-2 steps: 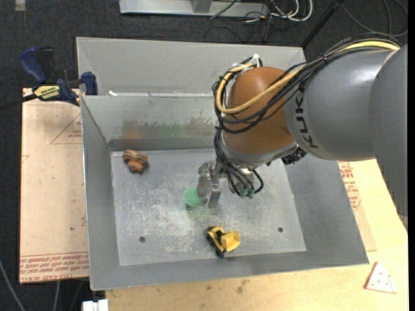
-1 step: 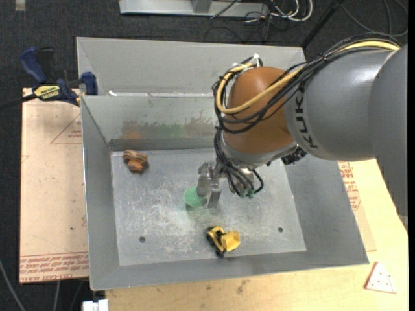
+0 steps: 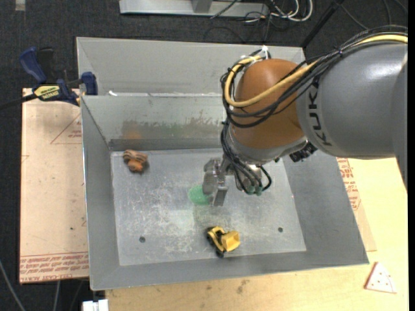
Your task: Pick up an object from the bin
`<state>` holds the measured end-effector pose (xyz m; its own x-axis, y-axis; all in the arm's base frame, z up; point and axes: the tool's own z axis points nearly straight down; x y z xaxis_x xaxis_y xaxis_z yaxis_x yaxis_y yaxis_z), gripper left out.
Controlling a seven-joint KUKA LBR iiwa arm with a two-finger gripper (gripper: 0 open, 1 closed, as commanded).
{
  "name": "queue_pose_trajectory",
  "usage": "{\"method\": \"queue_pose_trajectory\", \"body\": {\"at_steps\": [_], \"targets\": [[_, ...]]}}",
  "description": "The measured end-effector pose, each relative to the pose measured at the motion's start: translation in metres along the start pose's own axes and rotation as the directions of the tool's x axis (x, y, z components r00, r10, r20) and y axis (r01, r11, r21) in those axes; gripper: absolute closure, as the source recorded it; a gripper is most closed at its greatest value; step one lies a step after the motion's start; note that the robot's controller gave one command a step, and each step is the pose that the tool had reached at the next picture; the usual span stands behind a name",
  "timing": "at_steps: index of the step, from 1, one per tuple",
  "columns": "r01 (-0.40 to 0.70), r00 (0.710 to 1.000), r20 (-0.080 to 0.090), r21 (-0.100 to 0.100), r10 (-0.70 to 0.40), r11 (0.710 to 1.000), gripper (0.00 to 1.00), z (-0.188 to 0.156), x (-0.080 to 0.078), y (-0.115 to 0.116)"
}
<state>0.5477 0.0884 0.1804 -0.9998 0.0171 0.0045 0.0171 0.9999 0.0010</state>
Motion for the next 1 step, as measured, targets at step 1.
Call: {"method": "queue_pose_trajectory", "body": {"at_steps": [1], "targets": [[-0.007, 1.0, 0.007, -0.001, 0.007, 1.0, 1.0, -0.0349, -0.0169, 0.009]]}}
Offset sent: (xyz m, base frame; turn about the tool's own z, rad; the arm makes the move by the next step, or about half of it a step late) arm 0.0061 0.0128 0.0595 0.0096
